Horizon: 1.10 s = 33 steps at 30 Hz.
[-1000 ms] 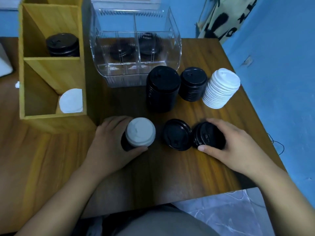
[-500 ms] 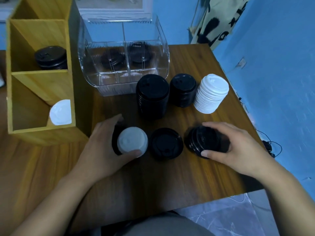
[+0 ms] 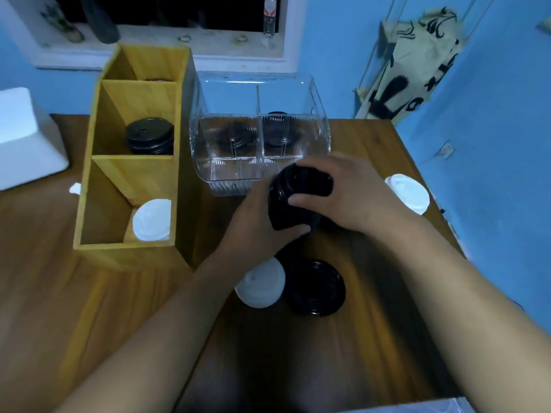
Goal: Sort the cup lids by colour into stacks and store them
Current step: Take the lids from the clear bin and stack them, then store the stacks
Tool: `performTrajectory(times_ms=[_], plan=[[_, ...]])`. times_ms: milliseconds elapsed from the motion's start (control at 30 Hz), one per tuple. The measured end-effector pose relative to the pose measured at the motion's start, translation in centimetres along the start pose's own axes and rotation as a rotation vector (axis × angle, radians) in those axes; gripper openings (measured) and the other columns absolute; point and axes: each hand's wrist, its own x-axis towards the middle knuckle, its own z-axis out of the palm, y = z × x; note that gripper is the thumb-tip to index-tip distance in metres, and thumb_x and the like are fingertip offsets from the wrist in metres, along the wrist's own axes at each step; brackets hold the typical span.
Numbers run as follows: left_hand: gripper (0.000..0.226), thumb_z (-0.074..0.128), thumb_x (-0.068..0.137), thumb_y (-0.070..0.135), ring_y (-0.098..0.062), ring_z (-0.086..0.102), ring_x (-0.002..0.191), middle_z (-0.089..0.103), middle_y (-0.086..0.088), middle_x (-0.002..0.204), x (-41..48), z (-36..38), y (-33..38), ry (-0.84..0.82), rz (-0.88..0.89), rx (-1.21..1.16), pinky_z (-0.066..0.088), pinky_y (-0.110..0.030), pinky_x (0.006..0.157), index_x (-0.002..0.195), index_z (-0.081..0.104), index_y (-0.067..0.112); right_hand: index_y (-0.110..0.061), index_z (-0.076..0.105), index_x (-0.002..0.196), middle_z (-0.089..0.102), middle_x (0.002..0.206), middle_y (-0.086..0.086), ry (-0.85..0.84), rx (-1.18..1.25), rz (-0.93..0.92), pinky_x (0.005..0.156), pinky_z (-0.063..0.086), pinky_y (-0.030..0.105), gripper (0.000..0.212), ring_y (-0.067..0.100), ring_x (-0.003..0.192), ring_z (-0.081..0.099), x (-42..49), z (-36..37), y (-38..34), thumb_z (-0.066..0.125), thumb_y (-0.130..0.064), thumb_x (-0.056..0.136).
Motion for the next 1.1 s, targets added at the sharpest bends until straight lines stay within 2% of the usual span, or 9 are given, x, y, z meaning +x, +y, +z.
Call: performTrajectory(times_ms=[167,367,533,600,733,833,900,1033,1100], plan=[[0.086,0.091,0.069,0.044,0.0,0.051,0.115,0.05,0.018,0.125,0.2,0.3,-0.2,0.061,-0.005,-0.015,0.047,-0.024,0.093,0.14,0.044,0.031,-0.044,0.052,0.14,0.056,0.134,-0.007,-0.046,-0.074,-0.01,0.094,0.041,0.03,0.07,0.015,0.12,0.054,0.5,0.6,-0.3,0.071,-0.068,0.077],[0.109,0.089,0.069,0.05,-0.005,0.048,0.129,0.049,0.011,0.142,0.2,0.3,-0.2,0.041,-0.01,-0.012,0.046,-0.029,0.103,0.156,0.026,0.031,-0.042,0.051,0.139,0.05,0.129,-0.005,-0.097,-0.086,0.011,0.089,0.042,0.029,0.07,0.016,0.116,0.053,0.9,0.7,-0.6,0.074,-0.065,0.077],[0.079,0.083,0.074,0.056,0.0,0.052,0.118,0.057,0.014,0.124,0.3,0.0,0.2,0.049,0.055,0.006,0.051,-0.035,0.098,0.141,0.05,0.03,-0.043,0.052,0.136,0.047,0.125,-0.007,-0.131,-0.142,0.025,0.087,0.051,0.038,0.07,0.015,0.114,0.053,1.5,0.7,-1.1,0.072,-0.07,0.075],[0.074,0.081,0.075,0.059,-0.001,0.054,0.116,0.059,0.015,0.121,0.6,-0.2,0.0,0.041,0.05,0.02,0.052,-0.036,0.096,0.138,0.052,0.032,-0.043,0.051,0.137,0.047,0.128,-0.007,-0.154,-0.188,0.023,0.09,0.053,0.044,0.07,0.016,0.117,0.052,1.8,0.6,-1.4,0.069,-0.073,0.075],[0.07,0.08,0.077,0.06,-0.003,0.057,0.115,0.061,0.014,0.122,0.7,-0.1,-0.5,0.028,0.049,0.005,0.054,-0.038,0.094,0.136,0.054,0.035,-0.041,0.048,0.143,0.047,0.136,-0.006,-0.153,-0.203,-0.01,0.096,0.049,0.041,0.072,0.015,0.125,0.047,1.3,0.8,-1.1,0.065,-0.071,0.08],[0.071,0.079,0.078,0.061,-0.003,0.056,0.117,0.06,0.013,0.124,0.6,-0.1,-0.4,0.047,0.052,-0.003,0.053,-0.036,0.097,0.138,0.053,0.034,-0.034,0.052,0.144,0.048,0.145,-0.01,0.031,-0.018,-0.113,0.108,0.038,0.028,0.062,0.013,0.135,0.041,-2.6,1.4,0.2,0.063,-0.059,0.089],[0.078,0.08,0.074,0.063,-0.001,0.053,0.12,0.058,0.014,0.128,0.5,-0.2,-0.3,0.065,0.041,0.006,0.049,-0.032,0.101,0.14,0.052,0.034,-0.024,0.063,0.134,0.056,0.138,-0.007,0.196,0.153,-0.18,0.109,0.039,0.027,0.045,0.012,0.131,0.049,-6.1,2.2,1.5,0.067,-0.044,0.093],[0.081,0.081,0.073,0.062,-0.002,0.049,0.123,0.055,0.013,0.131,0.5,-0.3,-0.1,0.065,0.017,0.027,0.043,-0.028,0.104,0.142,0.05,0.032,-0.031,0.064,0.132,0.051,0.144,-0.013,-0.165,0.134,-0.261,0.113,0.04,0.037,0.057,0.01,0.141,0.038,-12.2,5.8,3.9,0.074,-0.055,0.082],[0.081,0.08,0.074,0.063,-0.002,0.049,0.124,0.055,0.014,0.132,0.3,-0.2,0.0,0.063,0.017,0.026,0.043,-0.029,0.105,0.142,0.049,0.032,-0.034,0.064,0.133,0.05,0.146,-0.014,-0.228,0.045,-0.28,0.115,0.039,0.041,0.052,0.01,0.147,0.031,-13.5,7.5,4.9,0.068,-0.057,0.086]])
